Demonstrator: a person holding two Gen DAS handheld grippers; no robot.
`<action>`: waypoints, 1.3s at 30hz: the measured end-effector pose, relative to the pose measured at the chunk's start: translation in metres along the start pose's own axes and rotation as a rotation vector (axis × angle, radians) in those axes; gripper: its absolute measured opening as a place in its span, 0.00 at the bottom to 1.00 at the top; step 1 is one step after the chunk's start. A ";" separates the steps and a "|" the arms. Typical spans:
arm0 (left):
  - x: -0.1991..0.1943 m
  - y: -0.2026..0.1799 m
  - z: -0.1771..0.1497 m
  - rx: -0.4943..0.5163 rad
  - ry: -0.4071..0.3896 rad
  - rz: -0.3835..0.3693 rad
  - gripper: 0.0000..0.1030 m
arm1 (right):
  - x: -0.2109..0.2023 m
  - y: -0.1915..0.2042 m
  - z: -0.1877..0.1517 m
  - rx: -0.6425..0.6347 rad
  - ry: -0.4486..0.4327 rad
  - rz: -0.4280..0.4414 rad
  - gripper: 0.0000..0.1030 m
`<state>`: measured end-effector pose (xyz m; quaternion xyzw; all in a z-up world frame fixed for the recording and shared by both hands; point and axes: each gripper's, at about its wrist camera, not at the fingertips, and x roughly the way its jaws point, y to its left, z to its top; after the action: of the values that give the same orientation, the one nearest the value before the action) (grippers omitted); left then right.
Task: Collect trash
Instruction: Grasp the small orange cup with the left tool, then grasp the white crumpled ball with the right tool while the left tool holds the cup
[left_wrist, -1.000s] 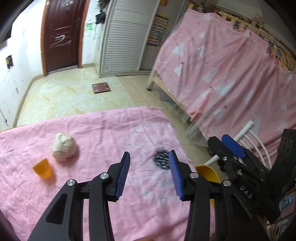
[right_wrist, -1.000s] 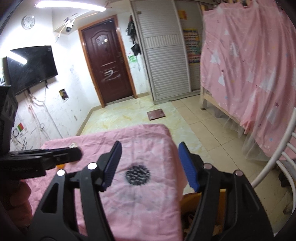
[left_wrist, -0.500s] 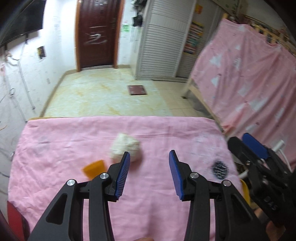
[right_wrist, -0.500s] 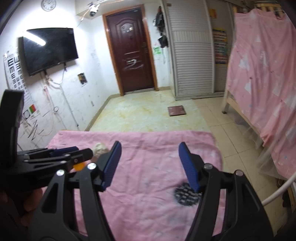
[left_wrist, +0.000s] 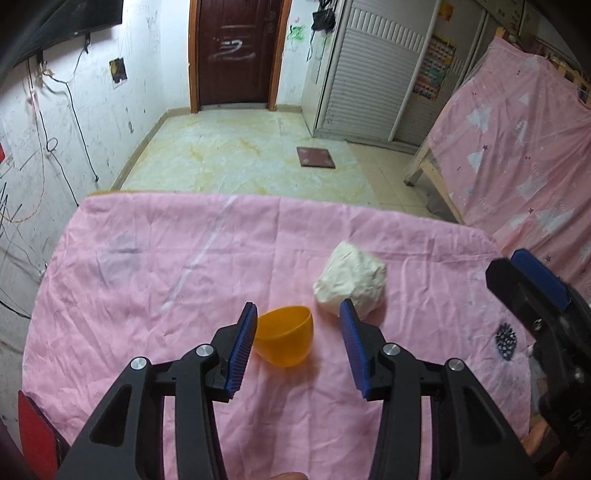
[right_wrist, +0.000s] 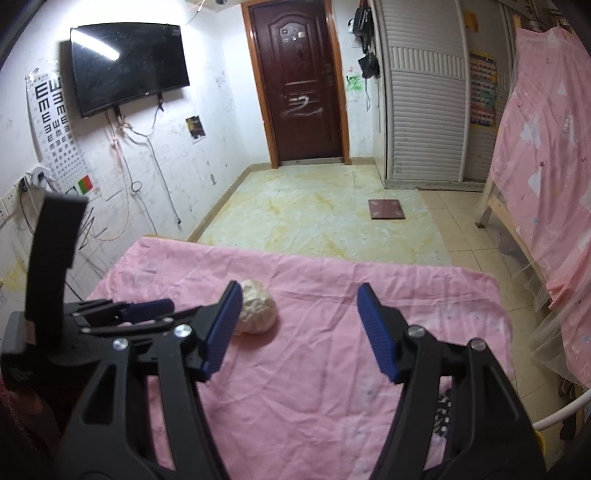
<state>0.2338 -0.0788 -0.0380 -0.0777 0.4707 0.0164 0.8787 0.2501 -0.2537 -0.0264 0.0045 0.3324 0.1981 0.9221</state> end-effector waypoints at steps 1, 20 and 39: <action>0.005 0.001 -0.001 0.001 0.011 0.005 0.39 | 0.003 0.001 0.001 -0.002 0.006 0.005 0.60; 0.018 0.012 -0.013 0.003 0.038 0.062 0.32 | 0.072 0.028 -0.001 -0.042 0.159 0.101 0.60; -0.007 0.054 -0.021 -0.056 0.014 0.092 0.32 | 0.101 0.043 -0.009 -0.073 0.235 0.090 0.53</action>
<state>0.2065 -0.0281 -0.0503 -0.0809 0.4794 0.0694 0.8711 0.2999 -0.1785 -0.0888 -0.0371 0.4302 0.2505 0.8665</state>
